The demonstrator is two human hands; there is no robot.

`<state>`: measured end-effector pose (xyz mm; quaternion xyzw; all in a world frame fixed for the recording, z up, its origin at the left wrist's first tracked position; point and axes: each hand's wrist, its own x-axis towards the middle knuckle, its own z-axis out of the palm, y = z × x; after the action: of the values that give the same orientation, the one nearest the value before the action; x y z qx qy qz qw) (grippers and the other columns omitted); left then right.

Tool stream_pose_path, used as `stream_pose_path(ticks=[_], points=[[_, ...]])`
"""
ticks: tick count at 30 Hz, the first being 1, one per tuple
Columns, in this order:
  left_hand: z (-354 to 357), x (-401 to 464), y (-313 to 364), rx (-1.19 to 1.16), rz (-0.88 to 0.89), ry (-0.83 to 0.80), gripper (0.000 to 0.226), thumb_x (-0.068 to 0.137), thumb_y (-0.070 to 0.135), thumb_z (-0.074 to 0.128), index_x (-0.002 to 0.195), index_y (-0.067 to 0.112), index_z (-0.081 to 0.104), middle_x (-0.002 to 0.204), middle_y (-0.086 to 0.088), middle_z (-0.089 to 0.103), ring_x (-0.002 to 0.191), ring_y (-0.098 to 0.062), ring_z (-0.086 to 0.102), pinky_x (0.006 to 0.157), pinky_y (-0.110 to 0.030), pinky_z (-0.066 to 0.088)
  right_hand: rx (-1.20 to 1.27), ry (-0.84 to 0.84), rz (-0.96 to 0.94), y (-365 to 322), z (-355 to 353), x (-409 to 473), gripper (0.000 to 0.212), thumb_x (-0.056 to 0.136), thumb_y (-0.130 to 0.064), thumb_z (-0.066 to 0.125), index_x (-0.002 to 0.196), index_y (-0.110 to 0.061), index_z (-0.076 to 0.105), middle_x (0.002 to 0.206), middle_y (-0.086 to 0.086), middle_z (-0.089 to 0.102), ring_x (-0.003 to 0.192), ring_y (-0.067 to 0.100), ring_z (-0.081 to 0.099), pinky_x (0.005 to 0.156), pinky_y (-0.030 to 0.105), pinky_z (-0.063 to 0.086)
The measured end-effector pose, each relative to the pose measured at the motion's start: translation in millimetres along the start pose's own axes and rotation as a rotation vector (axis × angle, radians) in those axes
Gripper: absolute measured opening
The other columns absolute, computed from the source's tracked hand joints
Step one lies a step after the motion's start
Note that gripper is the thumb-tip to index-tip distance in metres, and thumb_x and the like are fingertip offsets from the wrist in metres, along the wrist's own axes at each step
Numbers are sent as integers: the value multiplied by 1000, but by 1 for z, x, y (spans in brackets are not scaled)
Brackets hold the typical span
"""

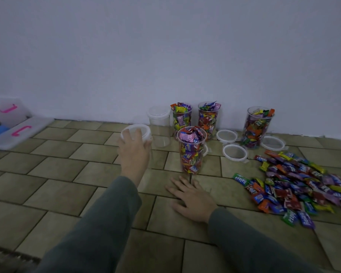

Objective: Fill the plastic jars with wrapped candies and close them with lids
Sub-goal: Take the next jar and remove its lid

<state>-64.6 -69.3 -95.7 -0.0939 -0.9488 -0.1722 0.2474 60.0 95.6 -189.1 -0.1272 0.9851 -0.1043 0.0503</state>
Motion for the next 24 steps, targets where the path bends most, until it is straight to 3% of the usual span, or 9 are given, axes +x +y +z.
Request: stream_pose_path(ticks=[3, 9, 14, 19, 24], points=[[-6, -14, -1, 38, 114, 103, 42, 88, 45, 64, 112, 11, 59, 116, -26, 49, 100, -42, 51, 79, -48, 44, 19, 0, 15, 2, -1, -1, 59, 98, -58, 26, 152, -41, 11, 161, -13, -5, 148, 11, -8, 119, 46, -4], [-18, -35, -1, -42, 312, 285, 48, 71, 60, 73, 88, 16, 65, 91, -11, 52, 77, -28, 53, 68, -34, 38, 26, -9, 83, 6, -2, -22, 60, 96, -63, 24, 151, -43, 11, 161, -12, -3, 148, 10, -5, 117, 45, -2], [-20, -52, 14, -216, 498, 331, 51, 73, 64, 68, 86, 15, 68, 84, -7, 52, 74, -23, 50, 54, -29, 38, 27, -11, 232, 26, -5, -52, 64, 93, -67, 27, 151, -42, 13, 162, -11, -2, 148, 11, -4, 116, 50, 3], [-12, -73, 61, -403, 619, 325, 49, 72, 61, 73, 86, 14, 70, 82, -8, 51, 73, -25, 50, 59, -33, 42, 33, 23, 438, 57, -11, -86, 70, 91, -70, 27, 152, -40, 9, 162, -4, -1, 149, 18, -1, 117, 52, 2], [-2, -92, 112, -517, 589, 257, 48, 74, 59, 70, 92, 14, 71, 89, -8, 52, 79, -27, 51, 66, -37, 46, 109, 73, 521, 74, -13, -108, 69, 93, -68, 28, 152, -38, 11, 162, -7, -5, 148, 14, -7, 118, 47, 2]])
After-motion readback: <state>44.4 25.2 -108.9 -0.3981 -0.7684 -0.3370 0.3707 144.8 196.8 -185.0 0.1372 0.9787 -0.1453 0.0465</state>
